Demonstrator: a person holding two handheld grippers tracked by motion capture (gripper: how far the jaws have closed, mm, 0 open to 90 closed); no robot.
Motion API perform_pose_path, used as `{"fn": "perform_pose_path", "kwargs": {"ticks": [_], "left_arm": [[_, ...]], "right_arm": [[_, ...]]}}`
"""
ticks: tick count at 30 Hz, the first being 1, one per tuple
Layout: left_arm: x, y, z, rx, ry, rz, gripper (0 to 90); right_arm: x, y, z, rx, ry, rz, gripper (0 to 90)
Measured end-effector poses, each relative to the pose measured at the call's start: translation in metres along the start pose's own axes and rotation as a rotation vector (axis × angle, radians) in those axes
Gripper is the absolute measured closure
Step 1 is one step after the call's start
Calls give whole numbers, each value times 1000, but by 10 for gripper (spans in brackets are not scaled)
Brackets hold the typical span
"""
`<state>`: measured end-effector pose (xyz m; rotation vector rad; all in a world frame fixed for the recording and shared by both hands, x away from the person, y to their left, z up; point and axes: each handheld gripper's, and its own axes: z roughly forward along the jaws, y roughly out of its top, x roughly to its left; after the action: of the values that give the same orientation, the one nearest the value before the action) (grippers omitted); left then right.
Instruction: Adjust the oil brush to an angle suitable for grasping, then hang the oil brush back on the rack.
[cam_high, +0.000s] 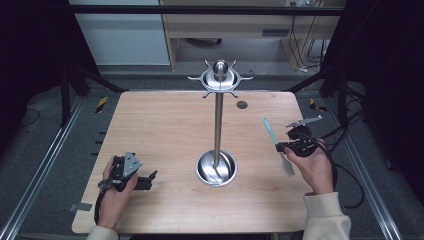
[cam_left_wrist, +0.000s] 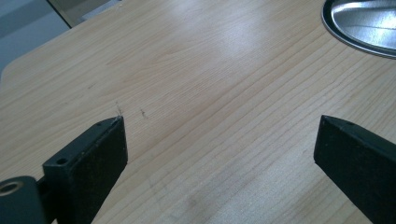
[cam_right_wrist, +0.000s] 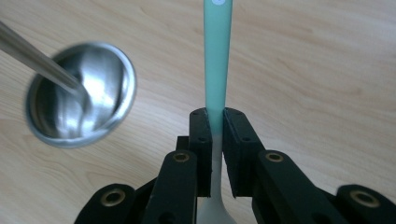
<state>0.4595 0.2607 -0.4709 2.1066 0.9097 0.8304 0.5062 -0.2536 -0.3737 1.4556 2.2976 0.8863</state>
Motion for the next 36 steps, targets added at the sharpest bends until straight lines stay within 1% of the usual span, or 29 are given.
{"fn": "perform_pose_path", "kwargs": {"ticks": [1, 2, 4, 5, 6, 7, 8, 9, 10, 11, 13, 14, 15, 16, 17, 20, 21, 22, 23, 25, 27, 28, 36], "left_arm": [[0, 0, 0, 0, 1, 0, 24], [0, 0, 0, -1, 1, 0, 24], [0, 0, 0, 0, 1, 0, 24], [0, 0, 0, 0, 1, 0, 24], [0, 0, 0, 0, 1, 0, 24], [1, 0, -1, 0, 2, -1, 24], [1, 0, -1, -1, 3, -1, 24], [1, 0, -1, -1, 3, -1, 24], [1, 0, -1, -1, 3, -1, 24], [1, 0, -1, -1, 3, 0, 24], [1, 0, -1, -2, 2, -2, 24], [1, 0, -1, -3, 3, -2, 24], [1, 0, -1, -2, 3, -1, 24], [1, 0, -1, -3, 3, -1, 24], [1, 0, -1, -3, 3, -1, 24], [1, 0, -1, -4, 5, -2, 24], [1, 0, -1, -4, 5, -2, 24], [1, 0, -1, -4, 5, -1, 24], [1, 0, -1, -3, 4, 0, 24], [1, 0, -1, -3, 4, 1, 24], [1, 0, -1, -3, 3, 1, 24], [1, 0, -1, -3, 3, 1, 24], [1, 0, -1, -3, 3, 0, 24]], "right_arm": [[2, 1, -8, -39, 13, -6, 824], [3, 1, -13, -61, 22, -8, 825], [6, 2, -22, -106, 22, -23, 824], [6, 2, -22, -106, 22, -23, 824], [7, 3, -26, -125, 22, -29, 825], [10, 5, -36, -164, 24, -38, 825], [10, 5, -36, -164, 24, -38, 825], [12, 6, -43, -192, 39, -41, 825], [12, 6, -43, -192, 39, -41, 825], [14, 6, -47, -206, 41, -39, 825], [16, 7, -53, -231, 45, -53, 825], [17, 7, -59, -256, 50, -59, 825], [19, 8, -62, -270, 55, -60, 825], [19, 8, -62, -270, 55, -60, 825], [21, 8, -68, -306, 71, -65, 825], [23, 9, -73, -333, 75, -78, 825], [27, 10, -79, -367, 81, -92, 825], [27, 10, -79, -367, 81, -92, 825], [30, 10, -83, -390, 92, -95, 825], [33, 11, -87, -411, 99, -110, 825], [34, 12, -89, -419, 101, -116, 825], [38, 12, -94, -437, 109, -124, 825], [49, 15, -105, -474, 118, -162, 825]]}}
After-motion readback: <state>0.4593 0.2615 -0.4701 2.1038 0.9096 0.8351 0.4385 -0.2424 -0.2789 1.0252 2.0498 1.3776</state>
